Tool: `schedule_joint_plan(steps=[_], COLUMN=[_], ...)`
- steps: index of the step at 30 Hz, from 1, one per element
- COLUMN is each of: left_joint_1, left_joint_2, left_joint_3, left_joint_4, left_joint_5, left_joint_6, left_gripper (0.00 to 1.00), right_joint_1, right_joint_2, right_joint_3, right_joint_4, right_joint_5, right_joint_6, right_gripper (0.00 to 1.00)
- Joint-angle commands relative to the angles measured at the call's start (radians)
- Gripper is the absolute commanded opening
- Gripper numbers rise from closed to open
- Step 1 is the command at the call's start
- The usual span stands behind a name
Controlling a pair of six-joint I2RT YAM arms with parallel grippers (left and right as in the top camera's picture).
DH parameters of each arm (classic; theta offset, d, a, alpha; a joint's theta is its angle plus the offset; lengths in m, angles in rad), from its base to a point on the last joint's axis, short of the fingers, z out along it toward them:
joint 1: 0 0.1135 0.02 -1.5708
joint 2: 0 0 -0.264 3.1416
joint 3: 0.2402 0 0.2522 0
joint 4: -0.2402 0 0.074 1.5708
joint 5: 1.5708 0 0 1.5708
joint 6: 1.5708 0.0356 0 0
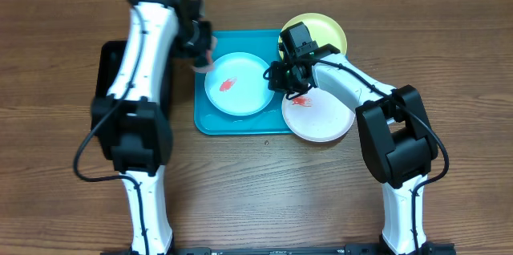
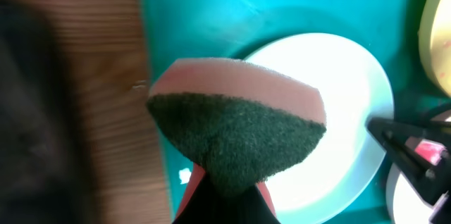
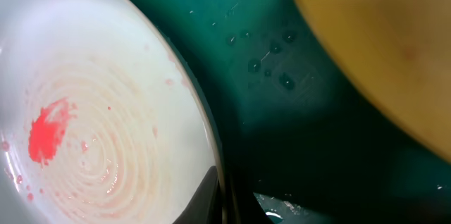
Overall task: Clean dirty plates on tray and stack at the side
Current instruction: 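Bring the sponge in the left gripper onto the light-blue plate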
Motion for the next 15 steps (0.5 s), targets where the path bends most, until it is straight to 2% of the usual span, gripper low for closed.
schedule_joint_plan(steps=[1, 9, 15], left_joint_1=[-0.041, -0.080, -0.087], left_joint_2=[0.001, 0.001, 0.002], left_joint_3=[-0.097, -0.322, -0.402], left_joint_4=[0.058, 0.208, 0.251], left_joint_5=[-0.055, -0.072, -0.072], left_joint_6=[-0.086, -0.093, -0.104], left_gripper=[0.04, 0.04, 0.04], right_joint_1=[0.002, 0.002, 0.002], right_joint_2=[0.003, 0.003, 0.003], right_joint_3=[-0.007, -0.007, -0.007], right_joint_4=[0.004, 0.006, 0.010], right_joint_5=[-0.027, -0.027, -0.027], right_joint_6=[-0.006, -0.006, -0.006], right_gripper=[0.04, 0.04, 0.04])
